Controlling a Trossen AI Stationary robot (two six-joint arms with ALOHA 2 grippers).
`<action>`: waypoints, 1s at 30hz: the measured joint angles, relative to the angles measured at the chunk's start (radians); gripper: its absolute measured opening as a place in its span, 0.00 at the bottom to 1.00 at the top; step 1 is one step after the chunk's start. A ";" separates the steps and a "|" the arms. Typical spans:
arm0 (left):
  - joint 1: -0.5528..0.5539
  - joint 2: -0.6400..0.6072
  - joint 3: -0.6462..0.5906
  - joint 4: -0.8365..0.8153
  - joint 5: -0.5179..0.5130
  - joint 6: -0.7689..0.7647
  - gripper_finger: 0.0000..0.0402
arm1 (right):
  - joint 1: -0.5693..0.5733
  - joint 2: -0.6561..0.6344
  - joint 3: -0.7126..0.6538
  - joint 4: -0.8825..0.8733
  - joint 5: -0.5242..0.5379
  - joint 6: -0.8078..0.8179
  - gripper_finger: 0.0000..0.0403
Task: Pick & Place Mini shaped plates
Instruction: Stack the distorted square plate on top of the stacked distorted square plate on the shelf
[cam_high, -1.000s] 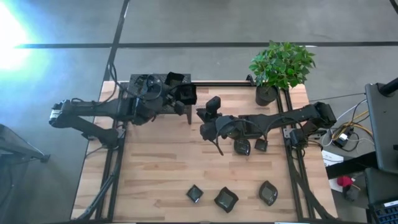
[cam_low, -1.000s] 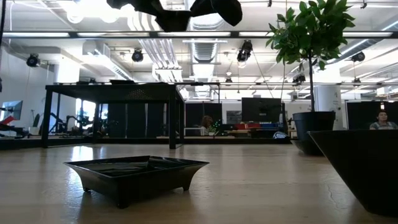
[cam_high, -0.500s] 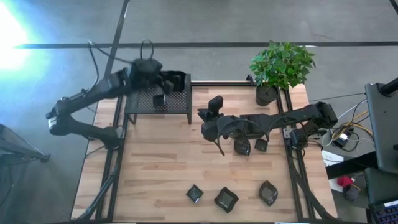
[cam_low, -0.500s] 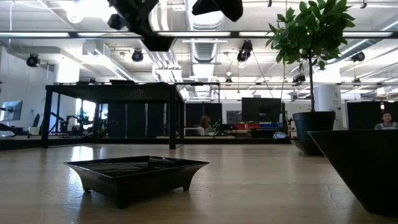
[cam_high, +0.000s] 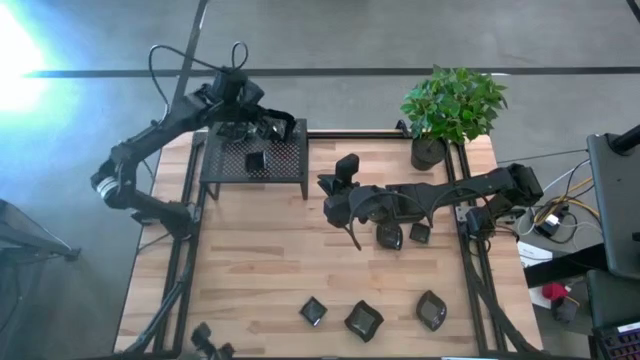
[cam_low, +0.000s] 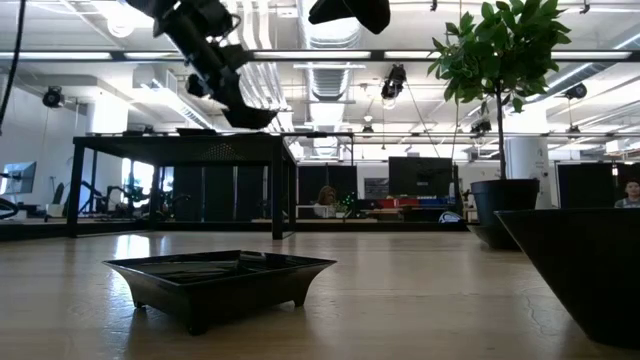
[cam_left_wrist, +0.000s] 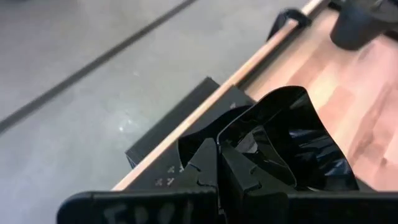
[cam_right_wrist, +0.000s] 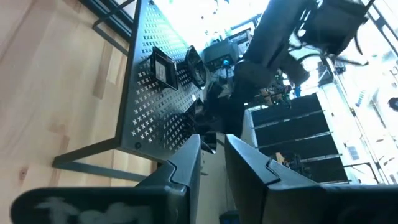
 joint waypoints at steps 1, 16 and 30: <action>0.003 0.011 0.001 -0.001 0.015 0.005 0.00 | 0.000 0.000 0.000 0.000 0.000 0.003 0.17; 0.001 0.099 0.041 0.001 0.023 0.001 0.00 | 0.000 0.000 0.000 0.000 0.000 0.025 0.17; 0.001 0.097 0.041 -0.019 0.015 -0.026 0.16 | 0.000 0.000 -0.001 0.001 0.000 0.016 0.17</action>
